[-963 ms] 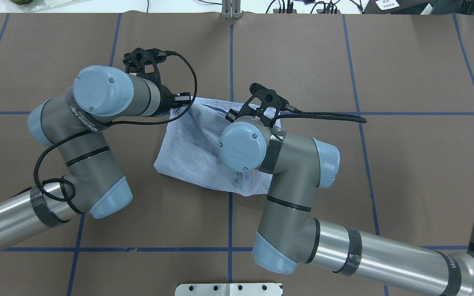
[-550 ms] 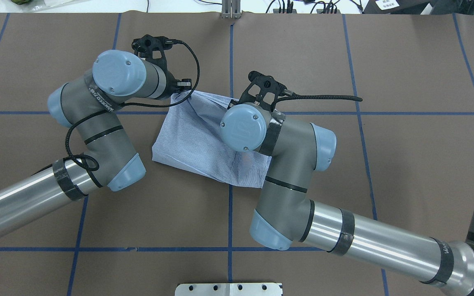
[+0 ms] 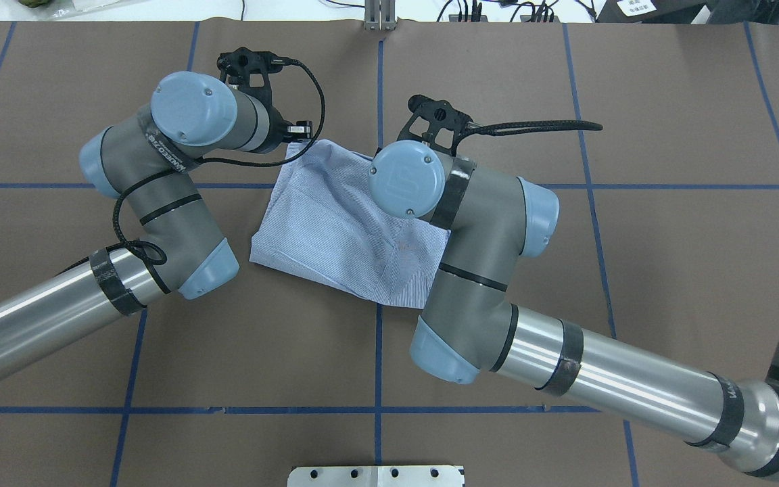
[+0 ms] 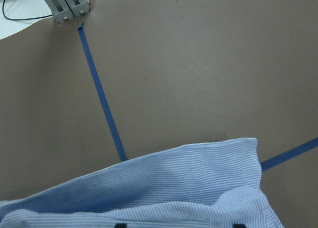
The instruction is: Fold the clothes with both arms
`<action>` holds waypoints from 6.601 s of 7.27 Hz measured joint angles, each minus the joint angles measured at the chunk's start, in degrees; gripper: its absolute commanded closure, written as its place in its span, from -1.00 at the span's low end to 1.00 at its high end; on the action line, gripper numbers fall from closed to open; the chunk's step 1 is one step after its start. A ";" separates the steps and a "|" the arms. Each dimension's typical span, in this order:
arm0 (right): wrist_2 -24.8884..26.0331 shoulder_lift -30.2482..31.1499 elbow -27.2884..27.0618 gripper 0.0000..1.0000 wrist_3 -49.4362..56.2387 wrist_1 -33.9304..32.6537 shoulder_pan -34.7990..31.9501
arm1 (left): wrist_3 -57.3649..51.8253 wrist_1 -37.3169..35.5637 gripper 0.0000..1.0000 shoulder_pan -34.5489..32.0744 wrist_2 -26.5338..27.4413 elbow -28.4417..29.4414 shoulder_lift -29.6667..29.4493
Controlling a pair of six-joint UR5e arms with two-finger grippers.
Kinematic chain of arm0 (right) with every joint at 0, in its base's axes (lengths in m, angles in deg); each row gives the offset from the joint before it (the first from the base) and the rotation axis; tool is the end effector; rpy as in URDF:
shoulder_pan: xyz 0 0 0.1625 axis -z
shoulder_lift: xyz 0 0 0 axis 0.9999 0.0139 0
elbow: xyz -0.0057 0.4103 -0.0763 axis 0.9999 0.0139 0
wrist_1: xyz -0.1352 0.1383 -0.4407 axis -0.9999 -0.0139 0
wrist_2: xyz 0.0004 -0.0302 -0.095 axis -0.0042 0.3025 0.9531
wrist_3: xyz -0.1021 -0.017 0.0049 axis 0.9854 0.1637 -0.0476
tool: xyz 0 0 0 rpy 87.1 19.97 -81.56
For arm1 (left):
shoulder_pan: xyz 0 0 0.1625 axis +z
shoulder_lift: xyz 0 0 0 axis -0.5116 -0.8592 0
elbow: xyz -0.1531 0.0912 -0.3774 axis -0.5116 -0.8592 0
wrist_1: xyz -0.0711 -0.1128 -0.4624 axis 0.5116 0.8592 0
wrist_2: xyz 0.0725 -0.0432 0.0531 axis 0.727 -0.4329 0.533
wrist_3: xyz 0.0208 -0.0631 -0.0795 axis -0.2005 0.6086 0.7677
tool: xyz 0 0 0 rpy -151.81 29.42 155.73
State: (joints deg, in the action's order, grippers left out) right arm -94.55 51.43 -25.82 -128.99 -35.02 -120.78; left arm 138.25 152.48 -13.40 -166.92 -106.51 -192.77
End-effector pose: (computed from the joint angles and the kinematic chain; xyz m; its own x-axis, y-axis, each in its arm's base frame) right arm -0.5870 -0.5268 0.0965 0.5651 0.3799 0.7323 -0.5869 0.8090 0.0333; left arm 0.4934 -0.6357 0.2274 0.6188 0.1916 -0.7619 0.2414 0.8765 0.4165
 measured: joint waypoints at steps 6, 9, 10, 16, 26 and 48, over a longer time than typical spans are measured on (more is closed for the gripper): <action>2.05 -10.69 17.79 -1.00 0.43 2.54 3.36 | -14.47 -0.16 -1.00 -6.32 -7.00 -3.99 5.86; 11.31 -16.40 34.16 -0.92 5.79 14.66 3.49 | -20.74 -0.16 -1.00 -10.20 -10.76 -5.92 9.19; 15.71 -17.50 37.56 -0.91 6.96 17.77 3.40 | -20.66 -0.22 -1.00 -10.40 -10.84 -6.26 9.45; 6.55 -12.08 27.18 -0.97 15.70 22.62 -4.26 | -6.92 -0.07 -1.00 -6.93 -10.32 -6.08 7.44; -13.34 4.52 8.99 -0.97 29.49 22.72 -13.46 | 33.90 -6.65 -0.44 6.07 6.86 9.29 -10.84; 1.52 4.90 -9.44 -1.00 -1.65 -6.91 8.19 | -7.80 -3.73 -1.00 -4.10 -2.78 -3.28 3.11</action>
State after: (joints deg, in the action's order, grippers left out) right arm -93.03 56.33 -35.25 -130.64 -41.93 -112.59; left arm 130.45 148.75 -17.51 -169.70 -109.79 -189.66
